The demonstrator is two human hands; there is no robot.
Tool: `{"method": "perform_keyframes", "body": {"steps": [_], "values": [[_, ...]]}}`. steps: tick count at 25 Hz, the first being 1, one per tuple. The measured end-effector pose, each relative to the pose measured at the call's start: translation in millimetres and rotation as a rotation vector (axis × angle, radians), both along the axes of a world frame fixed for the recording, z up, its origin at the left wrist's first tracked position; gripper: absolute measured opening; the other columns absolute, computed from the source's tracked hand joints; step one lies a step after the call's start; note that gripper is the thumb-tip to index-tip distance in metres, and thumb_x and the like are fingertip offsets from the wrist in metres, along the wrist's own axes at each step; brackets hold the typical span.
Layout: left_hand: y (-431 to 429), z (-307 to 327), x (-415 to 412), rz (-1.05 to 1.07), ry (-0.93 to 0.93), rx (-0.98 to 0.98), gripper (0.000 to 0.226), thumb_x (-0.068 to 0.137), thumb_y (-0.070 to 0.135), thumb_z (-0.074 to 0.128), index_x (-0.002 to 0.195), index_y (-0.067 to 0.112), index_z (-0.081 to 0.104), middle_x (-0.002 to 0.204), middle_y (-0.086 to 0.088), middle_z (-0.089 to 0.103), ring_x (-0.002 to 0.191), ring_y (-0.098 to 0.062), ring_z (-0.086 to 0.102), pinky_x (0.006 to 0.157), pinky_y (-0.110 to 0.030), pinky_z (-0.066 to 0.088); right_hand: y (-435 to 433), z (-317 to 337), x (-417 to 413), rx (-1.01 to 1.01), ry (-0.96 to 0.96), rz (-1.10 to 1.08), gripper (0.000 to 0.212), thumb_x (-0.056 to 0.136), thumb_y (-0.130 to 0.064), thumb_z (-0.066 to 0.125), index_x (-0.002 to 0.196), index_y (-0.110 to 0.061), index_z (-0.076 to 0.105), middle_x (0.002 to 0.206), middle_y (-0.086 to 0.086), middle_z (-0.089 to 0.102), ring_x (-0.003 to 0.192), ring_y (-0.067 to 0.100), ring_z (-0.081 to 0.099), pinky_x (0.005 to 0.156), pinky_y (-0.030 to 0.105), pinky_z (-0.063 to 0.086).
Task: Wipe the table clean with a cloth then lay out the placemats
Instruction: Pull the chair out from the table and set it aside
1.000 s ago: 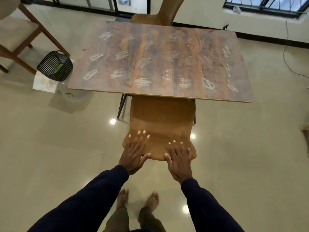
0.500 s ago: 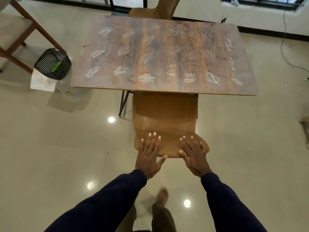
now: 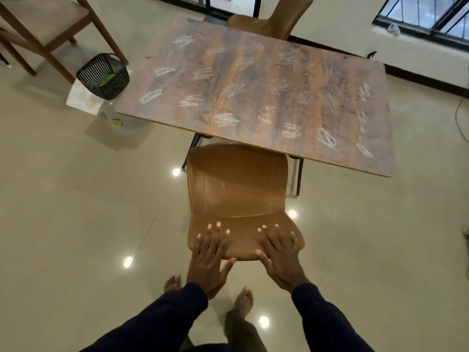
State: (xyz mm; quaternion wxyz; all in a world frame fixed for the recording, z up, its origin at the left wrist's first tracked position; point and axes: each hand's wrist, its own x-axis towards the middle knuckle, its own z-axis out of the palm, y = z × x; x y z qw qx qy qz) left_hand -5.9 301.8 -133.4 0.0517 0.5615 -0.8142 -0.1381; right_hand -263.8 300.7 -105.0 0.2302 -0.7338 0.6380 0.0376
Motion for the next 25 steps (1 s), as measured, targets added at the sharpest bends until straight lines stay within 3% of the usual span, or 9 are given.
{"method": "perform_keyframes", "body": {"steps": [6, 10, 12, 16, 20, 23, 25], "values": [[-12, 0, 36, -0.088, -0.05, -0.03, 0.072, 0.108, 0.064, 0.024, 0.167, 0.022, 0.028, 0.175, -0.015, 0.024, 0.16, -0.037, 0.02, 0.129, -0.054, 0.01, 9, 5, 35, -0.036, -0.058, -0.049, 0.083, 0.101, -0.076, 0.0, 0.166, -0.031, 0.026, 0.176, 0.0, 0.018, 0.163, 0.029, 0.002, 0.125, 0.058, -0.014], [-24, 3, 60, -0.18, -0.05, -0.038, 0.073, 0.108, 0.064, 0.028, 0.165, 0.02, 0.031, 0.173, -0.016, 0.028, 0.16, -0.038, 0.024, 0.128, -0.054, 0.014, 22, 7, 64, 0.007, -0.011, -0.144, 0.069, 0.107, -0.07, 0.017, 0.157, -0.03, 0.043, 0.167, 0.002, 0.041, 0.156, 0.035, 0.033, 0.124, 0.057, -0.006], [-31, 4, 68, -0.227, -0.064, -0.04, 0.073, 0.108, 0.063, 0.028, 0.165, 0.018, 0.033, 0.173, -0.017, 0.028, 0.159, -0.039, 0.026, 0.128, -0.054, 0.017, 29, 5, 76, -0.011, -0.003, -0.206, 0.068, 0.107, -0.07, 0.019, 0.154, -0.031, 0.047, 0.164, 0.002, 0.046, 0.152, 0.037, 0.041, 0.123, 0.057, -0.006], [-53, 10, 84, -0.303, -0.092, -0.041, 0.076, 0.108, 0.065, 0.027, 0.166, 0.017, 0.035, 0.175, -0.016, 0.023, 0.16, -0.039, 0.025, 0.126, -0.057, 0.022, 39, 5, 104, -0.063, 0.005, -0.304, 0.064, 0.106, -0.069, 0.027, 0.154, -0.032, 0.046, 0.164, 0.001, 0.044, 0.154, 0.037, 0.038, 0.124, 0.057, -0.012], [-57, 13, 89, -0.345, -0.075, -0.061, 0.075, 0.107, 0.064, 0.03, 0.167, 0.018, 0.031, 0.176, -0.014, 0.019, 0.163, -0.036, 0.019, 0.128, -0.057, 0.021, 52, 4, 113, -0.068, -0.034, -0.357, 0.066, 0.106, -0.072, 0.018, 0.158, -0.035, 0.037, 0.17, 0.0, 0.036, 0.159, 0.036, 0.027, 0.124, 0.065, 0.0], [-42, 10, 88, -0.323, -0.044, -0.104, 0.074, 0.106, 0.062, 0.036, 0.167, 0.018, 0.032, 0.176, -0.013, 0.019, 0.163, -0.036, 0.019, 0.131, -0.057, 0.014, 64, 0, 111, -0.058, -0.066, -0.348, 0.072, 0.104, -0.074, 0.008, 0.161, -0.038, 0.033, 0.173, -0.004, 0.027, 0.162, 0.032, 0.017, 0.124, 0.063, -0.002], [-30, 10, 88, -0.276, -0.026, -0.112, 0.075, 0.105, 0.061, 0.037, 0.166, 0.017, 0.031, 0.175, -0.015, 0.022, 0.162, -0.038, 0.021, 0.132, -0.058, 0.008, 75, -2, 109, -0.05, -0.084, -0.332, 0.07, 0.104, -0.075, 0.012, 0.162, -0.04, 0.031, 0.174, -0.006, 0.023, 0.163, 0.031, 0.012, 0.124, 0.061, -0.005]]}}
